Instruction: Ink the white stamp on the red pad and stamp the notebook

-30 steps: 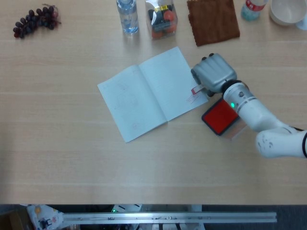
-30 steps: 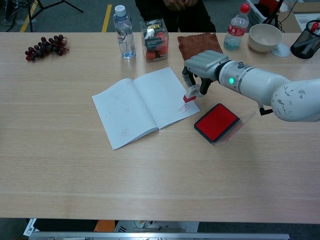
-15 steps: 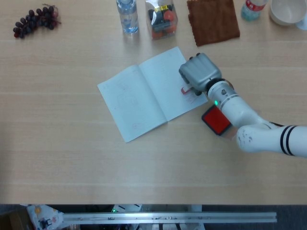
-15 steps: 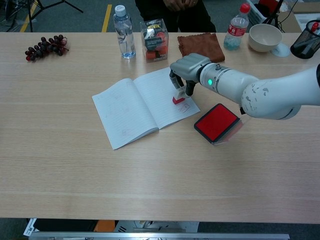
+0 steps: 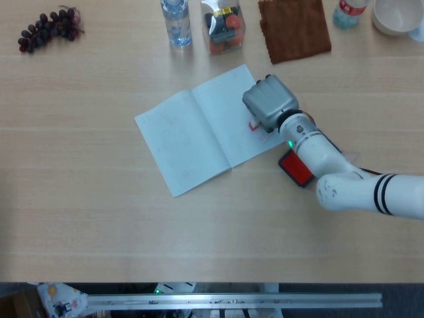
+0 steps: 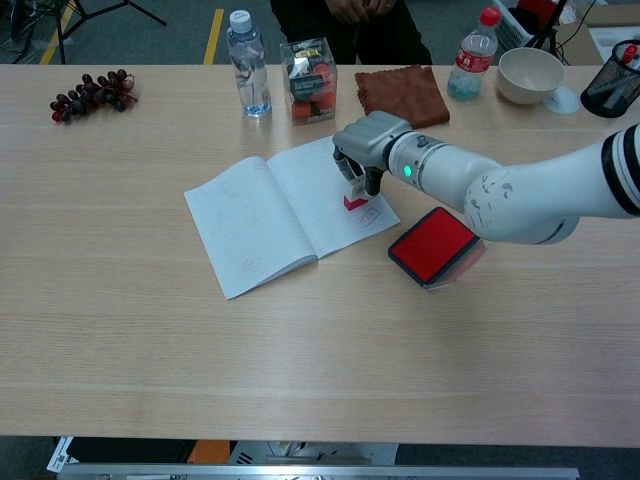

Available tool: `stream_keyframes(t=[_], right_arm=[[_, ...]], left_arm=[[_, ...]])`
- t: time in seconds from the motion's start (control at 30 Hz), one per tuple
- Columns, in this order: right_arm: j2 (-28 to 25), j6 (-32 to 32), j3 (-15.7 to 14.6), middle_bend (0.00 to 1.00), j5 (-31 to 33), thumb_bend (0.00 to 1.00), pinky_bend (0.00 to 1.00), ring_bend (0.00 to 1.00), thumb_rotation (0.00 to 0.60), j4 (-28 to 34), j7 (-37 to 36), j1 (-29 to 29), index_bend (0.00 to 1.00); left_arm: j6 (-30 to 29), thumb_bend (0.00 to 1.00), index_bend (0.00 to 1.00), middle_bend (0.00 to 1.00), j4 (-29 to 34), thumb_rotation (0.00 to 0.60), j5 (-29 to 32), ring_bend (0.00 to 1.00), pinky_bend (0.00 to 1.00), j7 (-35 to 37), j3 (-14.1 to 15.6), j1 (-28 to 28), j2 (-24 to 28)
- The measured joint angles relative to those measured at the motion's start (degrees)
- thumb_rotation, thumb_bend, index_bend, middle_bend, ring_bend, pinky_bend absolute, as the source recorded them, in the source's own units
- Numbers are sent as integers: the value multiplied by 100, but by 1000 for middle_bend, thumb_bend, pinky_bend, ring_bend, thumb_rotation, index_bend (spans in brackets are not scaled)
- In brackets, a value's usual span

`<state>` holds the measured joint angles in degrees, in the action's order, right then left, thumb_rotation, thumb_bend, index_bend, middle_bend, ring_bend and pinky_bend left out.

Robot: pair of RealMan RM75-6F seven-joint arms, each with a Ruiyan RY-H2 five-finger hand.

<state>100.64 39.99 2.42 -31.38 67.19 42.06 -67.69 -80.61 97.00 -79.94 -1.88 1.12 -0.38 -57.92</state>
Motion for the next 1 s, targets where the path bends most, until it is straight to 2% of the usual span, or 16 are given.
stream_keyframes(t=[0.73,1.0], right_arm=[[152,-21,-11,531,137,350,317,353,600,-231,99,-37,769],[-38,14,86,532,59,351,317,353,600,11,-10,-22,769]], left_arm=[[28,315,204,133,-40,600,52,182,216,7,-5,15,-4],[41,315,203,131,-29,600,74,182,216,32,-11,17,19]])
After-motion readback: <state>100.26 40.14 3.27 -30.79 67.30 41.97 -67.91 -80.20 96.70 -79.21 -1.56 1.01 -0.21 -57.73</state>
